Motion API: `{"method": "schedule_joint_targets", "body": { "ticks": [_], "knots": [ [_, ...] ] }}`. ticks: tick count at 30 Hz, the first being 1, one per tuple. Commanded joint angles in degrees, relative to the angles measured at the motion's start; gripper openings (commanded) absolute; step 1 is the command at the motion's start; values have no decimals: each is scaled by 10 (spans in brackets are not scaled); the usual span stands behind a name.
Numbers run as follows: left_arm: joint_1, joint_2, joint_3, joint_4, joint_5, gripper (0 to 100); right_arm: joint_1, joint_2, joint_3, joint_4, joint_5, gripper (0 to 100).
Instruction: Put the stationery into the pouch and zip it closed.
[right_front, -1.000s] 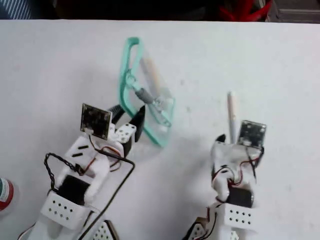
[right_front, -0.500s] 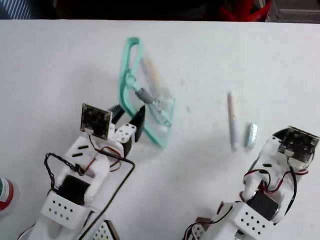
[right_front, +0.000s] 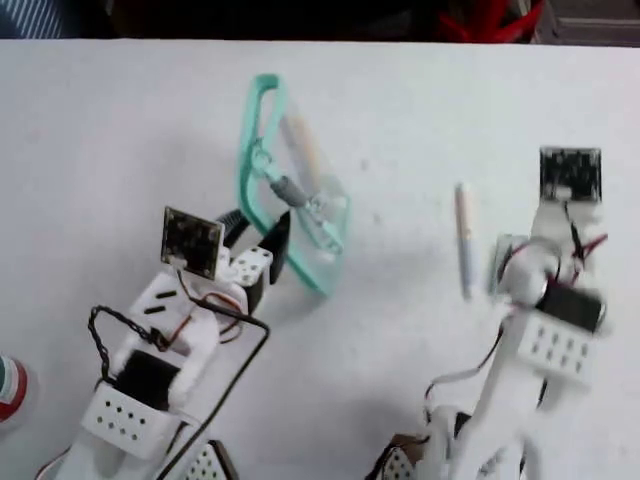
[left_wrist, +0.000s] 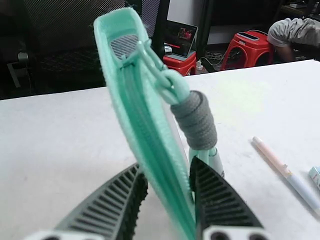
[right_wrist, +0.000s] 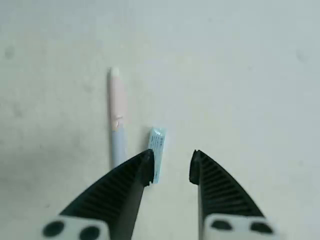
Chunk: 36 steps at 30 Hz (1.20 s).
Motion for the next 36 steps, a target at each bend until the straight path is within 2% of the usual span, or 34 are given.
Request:
{"method": "schedule_joint_targets", "body": {
  "ticks": [1,5,10,12,21,25,27,32,36],
  "knots": [
    [5,-4,-15,-15,4,151,-5,211,-139,44,4,123],
    [5,-4,-14,-15,4,151,-9,364,-217,44,-28,128],
    [5,-4,-14,-15,4,151,-16,469,-285,44,-40,230],
    [5,-4,-14,-15,4,151,-15,498,-302,42,-40,241],
    [6,-4,-14,-15,4,151,-14,627,-345,-14,-35,190],
    [26,-3,-13,-12,2,151,-5,670,-385,-13,-8,77],
    [40,-6,-2,-16,1,151,7,678,-404,-8,3,10],
    [77,-6,4,-16,1,151,43,596,-460,62,1,17],
    [76,-6,4,-16,1,151,30,454,-505,122,1,18]
  ]
}}
